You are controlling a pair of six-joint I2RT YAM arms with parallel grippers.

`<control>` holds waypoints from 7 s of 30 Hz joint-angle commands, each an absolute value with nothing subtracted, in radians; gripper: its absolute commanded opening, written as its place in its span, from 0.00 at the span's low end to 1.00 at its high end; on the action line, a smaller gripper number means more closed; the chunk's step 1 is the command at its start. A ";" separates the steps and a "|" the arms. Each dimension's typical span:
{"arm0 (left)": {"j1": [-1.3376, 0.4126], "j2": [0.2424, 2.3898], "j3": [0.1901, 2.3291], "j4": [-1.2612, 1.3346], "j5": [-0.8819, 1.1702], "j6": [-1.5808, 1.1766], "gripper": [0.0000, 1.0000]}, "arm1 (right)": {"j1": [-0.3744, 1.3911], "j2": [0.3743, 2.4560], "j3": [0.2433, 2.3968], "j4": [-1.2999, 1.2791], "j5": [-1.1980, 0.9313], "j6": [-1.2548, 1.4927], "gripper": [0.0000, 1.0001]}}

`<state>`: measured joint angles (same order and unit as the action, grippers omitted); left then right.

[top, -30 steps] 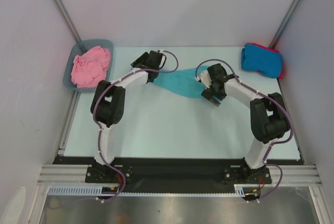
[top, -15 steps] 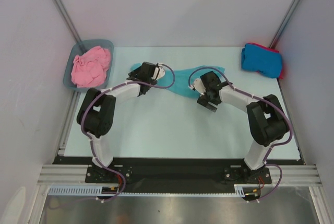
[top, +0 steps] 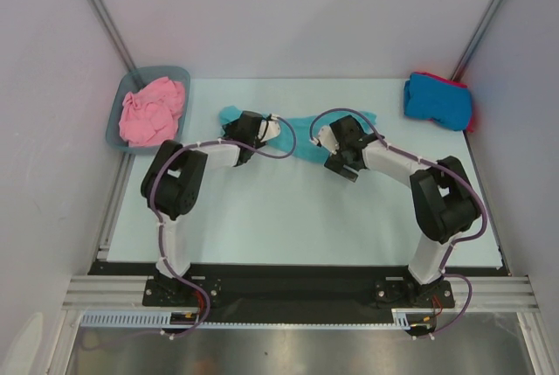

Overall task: Fold and stack the t-shirts
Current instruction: Flatten the tshirt out

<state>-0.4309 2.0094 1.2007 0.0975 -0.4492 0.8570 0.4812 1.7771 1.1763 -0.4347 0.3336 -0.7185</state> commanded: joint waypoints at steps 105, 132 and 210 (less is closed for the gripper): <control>-0.414 2.009 1.278 0.046 -0.402 0.776 0.01 | 0.284 2.009 1.868 -0.546 0.281 -0.716 0.01; -0.416 2.094 1.511 -0.336 0.003 0.712 0.53 | 0.293 2.036 1.830 -0.523 0.313 -0.727 0.02; -0.422 1.381 1.505 -1.256 0.442 1.035 0.00 | 0.313 1.763 1.728 -1.513 -0.775 -0.827 0.02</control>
<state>-0.3931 1.4483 1.5440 -1.2217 0.3889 1.0000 0.2535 1.8793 1.7988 -1.3163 -0.7197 -0.8410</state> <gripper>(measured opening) 0.006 0.056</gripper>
